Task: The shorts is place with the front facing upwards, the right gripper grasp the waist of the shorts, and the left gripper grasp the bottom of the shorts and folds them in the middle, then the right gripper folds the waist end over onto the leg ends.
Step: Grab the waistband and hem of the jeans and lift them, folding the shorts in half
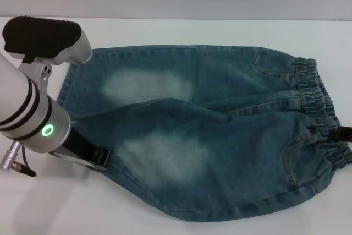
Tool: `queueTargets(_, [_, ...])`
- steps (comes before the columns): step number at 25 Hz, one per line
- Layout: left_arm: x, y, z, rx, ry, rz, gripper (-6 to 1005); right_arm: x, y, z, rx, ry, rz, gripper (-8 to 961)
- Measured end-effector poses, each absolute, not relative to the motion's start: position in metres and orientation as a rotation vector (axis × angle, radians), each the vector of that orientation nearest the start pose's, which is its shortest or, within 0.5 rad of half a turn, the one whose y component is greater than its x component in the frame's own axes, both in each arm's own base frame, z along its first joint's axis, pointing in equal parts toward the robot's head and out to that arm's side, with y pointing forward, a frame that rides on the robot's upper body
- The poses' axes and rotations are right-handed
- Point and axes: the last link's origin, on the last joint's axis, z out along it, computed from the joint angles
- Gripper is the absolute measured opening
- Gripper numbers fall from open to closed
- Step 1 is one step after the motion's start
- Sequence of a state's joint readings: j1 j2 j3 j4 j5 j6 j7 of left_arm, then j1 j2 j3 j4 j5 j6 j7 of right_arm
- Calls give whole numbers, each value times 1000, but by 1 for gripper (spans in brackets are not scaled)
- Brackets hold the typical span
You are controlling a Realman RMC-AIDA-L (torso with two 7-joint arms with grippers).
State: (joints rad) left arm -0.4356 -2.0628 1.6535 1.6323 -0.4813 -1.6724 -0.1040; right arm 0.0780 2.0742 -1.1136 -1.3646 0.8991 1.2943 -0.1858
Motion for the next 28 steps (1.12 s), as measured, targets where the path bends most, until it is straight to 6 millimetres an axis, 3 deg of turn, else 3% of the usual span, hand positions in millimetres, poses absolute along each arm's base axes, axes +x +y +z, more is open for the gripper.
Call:
queueTargets(9, [-175, 297, -7, -2207, -1429, 520, 86, 322, 275, 53, -1732, 1968, 299, 816])
queueTargets(20, [-171, 296, -8, -2221, -1407, 519, 87, 317, 272, 52, -1806, 1937, 349, 417])
queueTargets(24, [-171, 296, -8, -2222, -1404, 515, 87, 312, 275, 53, -1843, 1921, 398, 188])
queueTargets(28, [-171, 296, -8, -2222, -1403, 514, 87, 311, 275, 53, -1854, 1906, 398, 125])
